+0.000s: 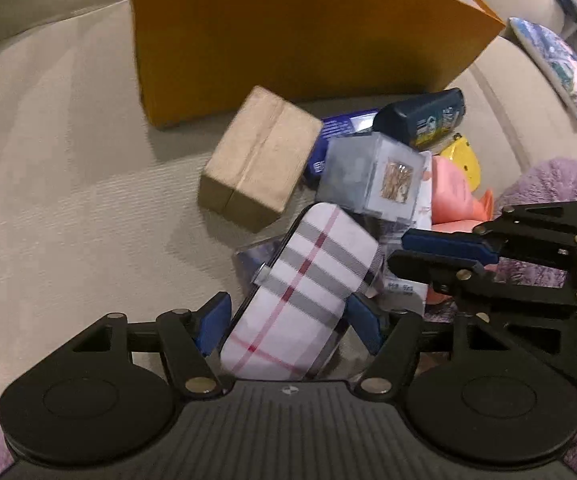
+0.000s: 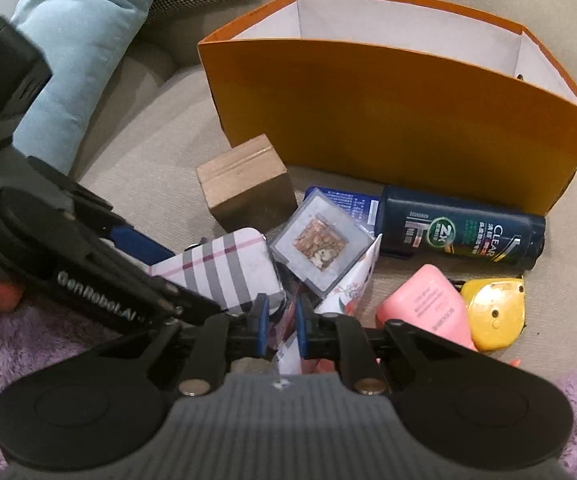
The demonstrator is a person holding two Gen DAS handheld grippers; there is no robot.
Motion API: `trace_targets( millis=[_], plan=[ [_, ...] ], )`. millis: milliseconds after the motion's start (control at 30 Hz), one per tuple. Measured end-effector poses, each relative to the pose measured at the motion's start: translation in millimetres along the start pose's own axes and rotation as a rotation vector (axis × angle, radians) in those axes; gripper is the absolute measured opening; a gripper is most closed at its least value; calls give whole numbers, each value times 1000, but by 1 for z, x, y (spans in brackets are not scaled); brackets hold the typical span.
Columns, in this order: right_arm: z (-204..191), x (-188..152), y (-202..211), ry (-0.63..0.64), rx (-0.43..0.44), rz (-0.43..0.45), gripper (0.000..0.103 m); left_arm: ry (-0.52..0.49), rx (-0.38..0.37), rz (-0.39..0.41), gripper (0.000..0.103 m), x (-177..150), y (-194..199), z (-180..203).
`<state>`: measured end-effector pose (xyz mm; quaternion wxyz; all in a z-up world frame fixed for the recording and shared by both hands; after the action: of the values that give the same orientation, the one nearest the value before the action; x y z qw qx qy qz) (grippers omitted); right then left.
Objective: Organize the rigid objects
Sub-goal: 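Grasp the plaid phone case with the left tool while the right tool grasps the photo card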
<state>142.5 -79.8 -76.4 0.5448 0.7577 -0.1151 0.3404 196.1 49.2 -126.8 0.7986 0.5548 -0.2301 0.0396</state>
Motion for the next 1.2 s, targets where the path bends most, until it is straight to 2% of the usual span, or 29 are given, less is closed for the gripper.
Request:
trace_targets(
  millis=[100,167,267,400,500,533,633,667,833,967,1033,1133,1200],
  plan=[
    [0,1,-3,-2,0,-8,10,23,-8,0,68,0,1,1],
    [-1,0,-3,9,3,-13,10,53,0,11,52,-1,10,1],
    [-3,-2,-6,18,11,-21,10,136,-16,31,35,-6,22,0],
    [-5,-2,-7,27,7,-23,8,143,-6,50,29,-14,29,13],
    [-5,-3,-6,35,0,-13,5,166,-55,67,22,-18,31,21],
    [-4,-4,-5,34,-1,-11,4,178,-61,76,21,-18,30,24],
    [0,-6,-2,17,7,-5,2,185,13,157,25,-19,25,28],
    [0,-6,-2,13,10,-2,1,192,17,170,26,-21,26,25],
    [-1,-9,-1,46,25,4,1,274,5,201,27,-25,21,19],
    [-3,-10,-3,70,37,3,2,308,39,223,33,-27,21,21],
    [-1,-9,-1,62,34,4,1,313,22,245,33,-28,22,22],
    [1,-8,6,54,25,6,2,339,-63,298,33,-32,32,24],
    [1,-9,10,62,17,10,3,340,-67,298,33,-33,32,25]
  ],
)
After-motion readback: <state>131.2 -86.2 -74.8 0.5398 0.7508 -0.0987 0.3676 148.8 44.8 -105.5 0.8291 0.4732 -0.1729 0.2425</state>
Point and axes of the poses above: each gripper's, at about its wrist camera, not at the fingertips, and y roughly against the way its jaws point, z to its right, x to its top, the point moved 3 cm from there along -y, roughly the way its jaws point, and after that the axes turned 11 degrees about z, right-handed, at the moved point
